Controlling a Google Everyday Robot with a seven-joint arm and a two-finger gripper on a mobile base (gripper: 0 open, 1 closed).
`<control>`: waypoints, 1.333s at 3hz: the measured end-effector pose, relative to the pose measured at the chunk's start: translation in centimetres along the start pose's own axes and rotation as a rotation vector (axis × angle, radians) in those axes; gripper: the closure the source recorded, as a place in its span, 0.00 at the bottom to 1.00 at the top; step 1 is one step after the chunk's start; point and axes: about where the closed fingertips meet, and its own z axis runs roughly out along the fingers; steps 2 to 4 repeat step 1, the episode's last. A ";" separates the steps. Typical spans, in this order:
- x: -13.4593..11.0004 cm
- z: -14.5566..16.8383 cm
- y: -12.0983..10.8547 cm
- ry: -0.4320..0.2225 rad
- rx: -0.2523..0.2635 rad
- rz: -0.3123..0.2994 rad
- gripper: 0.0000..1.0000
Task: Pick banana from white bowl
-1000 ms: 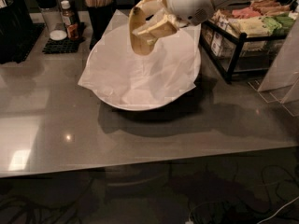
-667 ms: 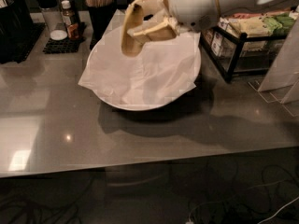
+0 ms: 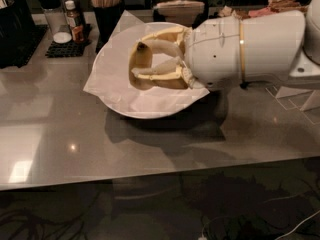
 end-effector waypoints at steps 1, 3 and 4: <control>2.2 -2.1 1.6 0.034 0.034 0.057 1.00; 2.2 -2.1 1.6 0.034 0.034 0.057 1.00; 2.2 -2.1 1.6 0.034 0.034 0.057 1.00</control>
Offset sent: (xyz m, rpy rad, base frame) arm 0.0000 0.0000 0.0000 0.0000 0.0000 0.0000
